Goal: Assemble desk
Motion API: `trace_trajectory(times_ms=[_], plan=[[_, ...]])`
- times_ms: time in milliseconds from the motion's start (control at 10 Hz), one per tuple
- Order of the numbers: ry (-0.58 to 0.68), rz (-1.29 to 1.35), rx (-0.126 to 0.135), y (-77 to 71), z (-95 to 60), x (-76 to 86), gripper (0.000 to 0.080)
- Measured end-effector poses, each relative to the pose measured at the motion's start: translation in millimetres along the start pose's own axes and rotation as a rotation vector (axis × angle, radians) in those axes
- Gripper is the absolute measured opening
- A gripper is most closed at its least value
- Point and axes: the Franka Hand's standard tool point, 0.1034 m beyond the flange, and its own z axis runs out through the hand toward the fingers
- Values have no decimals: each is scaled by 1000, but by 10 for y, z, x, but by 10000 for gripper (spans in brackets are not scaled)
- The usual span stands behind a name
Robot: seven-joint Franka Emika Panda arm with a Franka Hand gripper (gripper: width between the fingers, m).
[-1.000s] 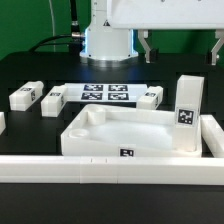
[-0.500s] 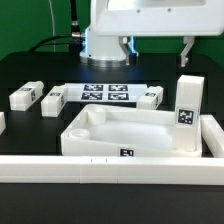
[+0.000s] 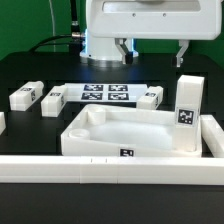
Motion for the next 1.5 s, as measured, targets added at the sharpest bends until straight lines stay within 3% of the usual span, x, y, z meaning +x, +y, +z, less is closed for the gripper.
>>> trace_trajectory(times_ms=[300, 900, 1100, 1500], plan=[[-190, 14, -13, 171, 271, -195, 649], [-538, 8, -70, 268, 391, -311, 649], [-644, -50, -54, 270, 475, -444, 649], [-646, -75, -48, 262, 504, -426, 649]])
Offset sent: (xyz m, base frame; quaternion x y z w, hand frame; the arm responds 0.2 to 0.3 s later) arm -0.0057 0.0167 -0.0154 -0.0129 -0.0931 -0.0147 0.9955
